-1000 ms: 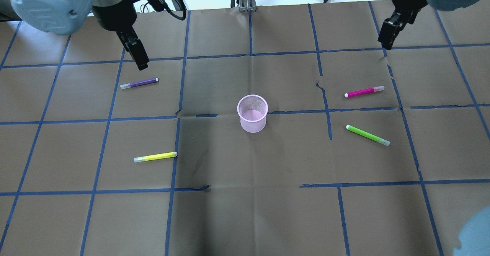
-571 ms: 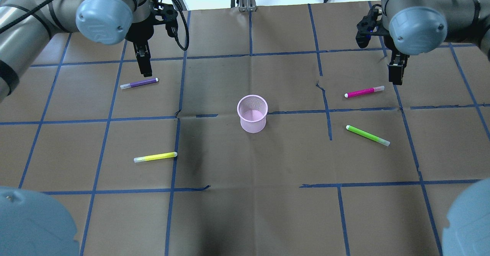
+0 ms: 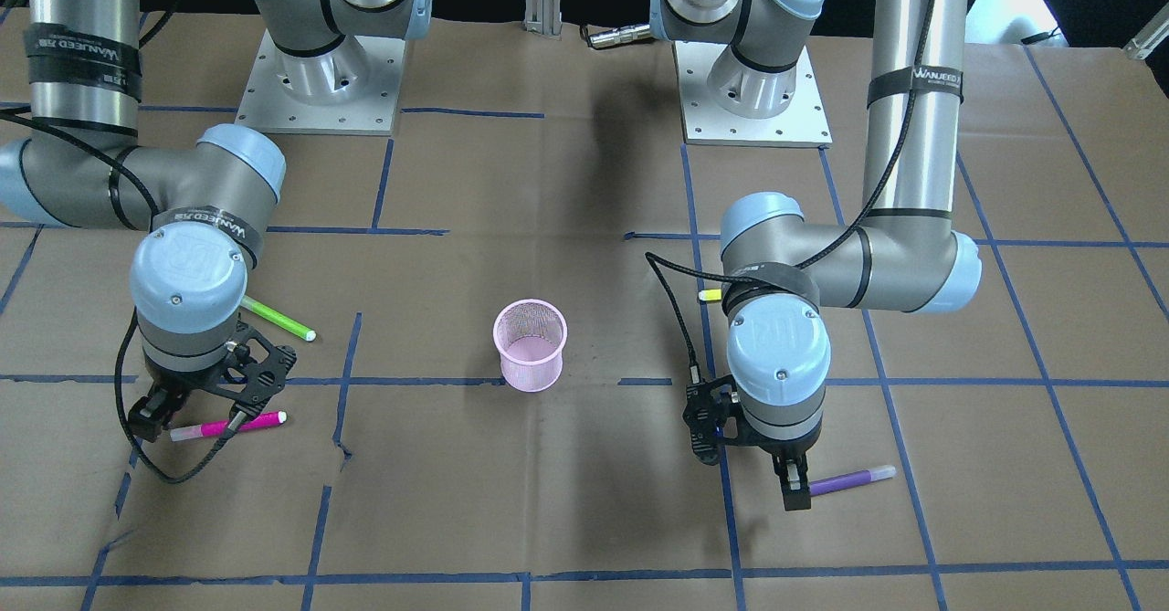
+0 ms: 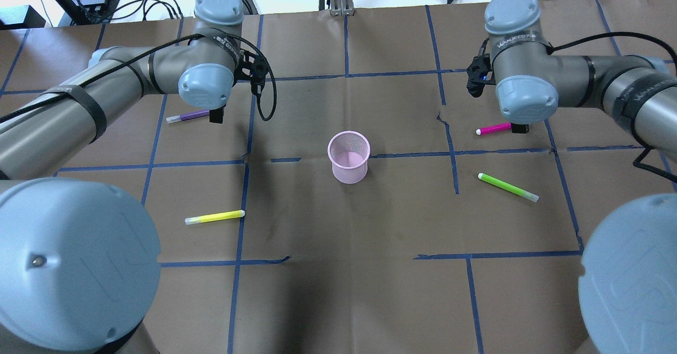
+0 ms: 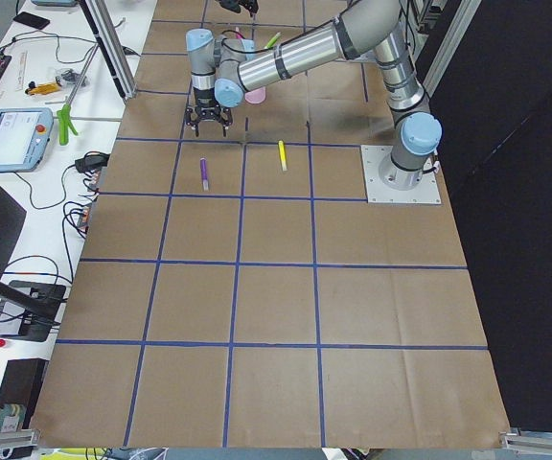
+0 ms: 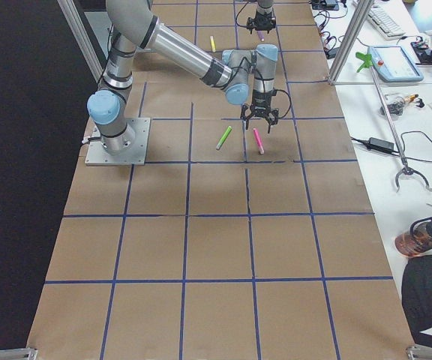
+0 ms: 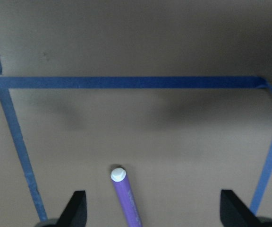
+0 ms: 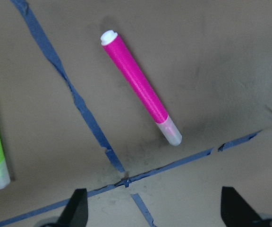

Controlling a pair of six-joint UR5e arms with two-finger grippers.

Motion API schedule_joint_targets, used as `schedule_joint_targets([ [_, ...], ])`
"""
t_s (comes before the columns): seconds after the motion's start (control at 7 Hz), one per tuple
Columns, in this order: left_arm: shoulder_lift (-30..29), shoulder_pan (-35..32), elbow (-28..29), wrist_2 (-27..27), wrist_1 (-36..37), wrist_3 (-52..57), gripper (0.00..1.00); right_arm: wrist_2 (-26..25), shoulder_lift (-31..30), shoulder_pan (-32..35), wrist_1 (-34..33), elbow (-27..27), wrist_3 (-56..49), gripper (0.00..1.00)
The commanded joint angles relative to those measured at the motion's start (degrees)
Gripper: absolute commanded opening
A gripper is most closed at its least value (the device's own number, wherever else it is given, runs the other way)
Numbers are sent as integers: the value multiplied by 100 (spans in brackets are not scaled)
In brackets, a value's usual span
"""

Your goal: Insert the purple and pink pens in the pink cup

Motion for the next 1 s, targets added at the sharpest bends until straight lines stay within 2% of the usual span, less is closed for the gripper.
schedule_joint_targets([
  [0.0,-218,-2,-11,459,454,44,98,-120,262,41,-332,29,-130,100],
  [0.14,-297,-2,-10,654,402,-61,98,-120,350,50,-515,64,-261,100],
  [0.57,-482,77,34,656,480,-343,98,-129,553,85,-1306,310,-638,100],
  [0.86,-597,113,69,656,480,-466,98,-138,562,190,-1326,310,-702,100],
])
